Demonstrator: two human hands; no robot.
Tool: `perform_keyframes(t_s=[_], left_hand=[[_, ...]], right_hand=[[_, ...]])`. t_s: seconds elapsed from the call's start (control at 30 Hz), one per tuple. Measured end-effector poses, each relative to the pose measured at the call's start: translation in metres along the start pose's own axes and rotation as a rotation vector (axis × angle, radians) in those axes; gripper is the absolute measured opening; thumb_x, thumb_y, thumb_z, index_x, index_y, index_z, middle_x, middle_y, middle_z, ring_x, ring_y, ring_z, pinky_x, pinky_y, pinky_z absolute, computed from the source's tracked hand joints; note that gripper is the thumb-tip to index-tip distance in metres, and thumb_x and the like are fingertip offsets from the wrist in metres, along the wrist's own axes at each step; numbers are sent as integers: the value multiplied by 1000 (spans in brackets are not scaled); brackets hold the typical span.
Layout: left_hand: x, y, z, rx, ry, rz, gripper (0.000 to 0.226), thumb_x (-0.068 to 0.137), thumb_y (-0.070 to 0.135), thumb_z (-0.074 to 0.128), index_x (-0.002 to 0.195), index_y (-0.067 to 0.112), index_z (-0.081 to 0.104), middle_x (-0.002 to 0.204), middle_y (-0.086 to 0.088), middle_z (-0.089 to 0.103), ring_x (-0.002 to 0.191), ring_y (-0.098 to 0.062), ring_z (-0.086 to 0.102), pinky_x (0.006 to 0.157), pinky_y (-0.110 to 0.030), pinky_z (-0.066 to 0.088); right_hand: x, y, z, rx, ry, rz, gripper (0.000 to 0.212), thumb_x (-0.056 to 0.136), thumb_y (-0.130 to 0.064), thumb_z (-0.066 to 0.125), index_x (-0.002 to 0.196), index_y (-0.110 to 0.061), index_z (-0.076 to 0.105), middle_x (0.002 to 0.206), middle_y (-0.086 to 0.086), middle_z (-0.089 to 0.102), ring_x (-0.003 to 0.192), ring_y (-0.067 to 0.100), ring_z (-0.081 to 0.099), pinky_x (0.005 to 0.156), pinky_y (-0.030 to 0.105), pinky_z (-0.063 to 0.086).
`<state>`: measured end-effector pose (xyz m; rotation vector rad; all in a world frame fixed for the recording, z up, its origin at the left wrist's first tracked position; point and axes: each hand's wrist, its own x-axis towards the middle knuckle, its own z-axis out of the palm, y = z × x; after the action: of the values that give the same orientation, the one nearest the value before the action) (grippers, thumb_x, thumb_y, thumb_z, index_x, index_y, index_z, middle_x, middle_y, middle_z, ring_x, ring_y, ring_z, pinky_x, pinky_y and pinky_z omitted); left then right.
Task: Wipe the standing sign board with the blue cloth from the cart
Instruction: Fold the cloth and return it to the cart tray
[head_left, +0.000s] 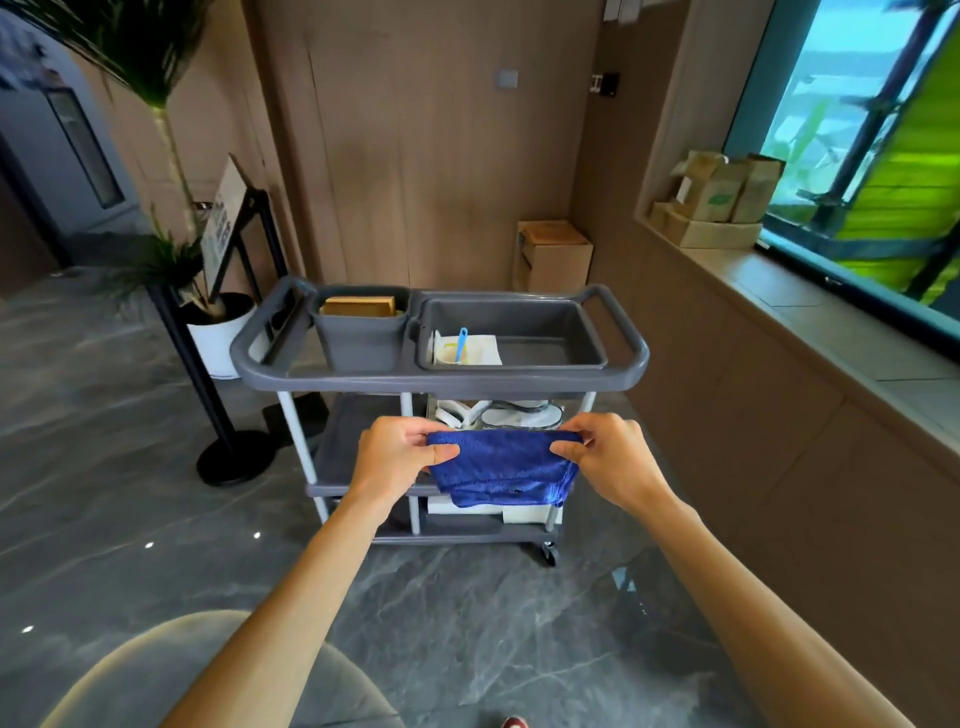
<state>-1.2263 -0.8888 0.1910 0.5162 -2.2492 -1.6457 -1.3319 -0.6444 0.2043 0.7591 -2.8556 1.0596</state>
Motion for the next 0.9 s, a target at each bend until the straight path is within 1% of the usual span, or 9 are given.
perform_keyframes(t_s=[0.07, 0.17, 0.27, 0.33, 0.4, 0.47, 0.67, 0.8, 0.9], left_hand=[[31, 2, 11, 5, -1, 10, 23, 77, 0, 83, 90, 19, 81, 80, 2, 80, 78, -15, 77, 70, -28, 61], [78, 12, 31, -24, -9, -5, 28, 77, -3, 83, 84, 24, 79, 74, 7, 79, 71, -7, 75, 61, -17, 56], [125, 25, 53, -42, -1, -9, 26, 76, -3, 83, 85, 21, 79, 70, 10, 78, 66, -2, 74, 56, -12, 53], [153, 30, 67, -47, -6, 2, 31, 77, -4, 82, 81, 26, 78, 75, 4, 79, 75, -14, 77, 62, -22, 59], [178, 34, 79, -47, -1, 7, 33, 78, -4, 81, 79, 29, 77, 81, -2, 80, 81, -24, 77, 72, -36, 63], [201, 37, 90, -26, -3, 13, 32, 79, -4, 80, 82, 27, 77, 85, -6, 80, 84, -28, 76, 75, -40, 63], [267, 40, 116, -70, -42, 5, 30, 79, -6, 79, 82, 23, 76, 69, 16, 77, 67, 1, 73, 57, -9, 52], [315, 34, 133, -71, -64, 11, 32, 79, -8, 78, 80, 23, 75, 69, 13, 77, 68, -4, 73, 58, -12, 54], [353, 25, 138, -81, -59, 24, 26, 79, -6, 79, 86, 19, 78, 78, 5, 79, 73, -12, 74, 62, -18, 57]], right_hand=[[32, 13, -2, -5, 10, -11, 11, 91, -23, 73, 95, -14, 78, 84, 3, 75, 82, 19, 67, 69, 22, 51], [81, 32, -10, 5, 28, -10, 7, 89, -22, 74, 89, -16, 77, 72, -8, 69, 72, 10, 63, 58, 6, 40], [127, 52, -24, 29, 21, -8, 8, 89, -22, 75, 82, -19, 74, 62, -11, 62, 60, 2, 58, 55, 7, 41], [155, 65, -32, 56, 13, -16, 9, 90, -21, 75, 80, -19, 72, 62, -11, 62, 61, -2, 59, 56, 6, 42], [181, 76, -38, 63, 0, -21, 7, 91, -21, 73, 85, -17, 73, 69, -10, 66, 66, 2, 62, 59, 7, 44], [204, 86, -42, 68, -4, -15, 7, 92, -21, 72, 89, -15, 75, 77, -5, 71, 73, 7, 64, 60, 7, 46], [263, 118, -42, 91, -7, 14, 6, 92, -20, 73, 93, -14, 76, 83, -1, 74, 79, 13, 69, 67, 16, 53], [307, 137, -39, 68, 3, 28, 5, 91, -22, 74, 89, -18, 75, 75, -9, 70, 68, -4, 63, 58, 3, 43], [340, 146, -31, 55, 15, 36, 5, 90, -23, 74, 87, -19, 75, 70, -10, 69, 66, -11, 61, 55, 4, 43]])
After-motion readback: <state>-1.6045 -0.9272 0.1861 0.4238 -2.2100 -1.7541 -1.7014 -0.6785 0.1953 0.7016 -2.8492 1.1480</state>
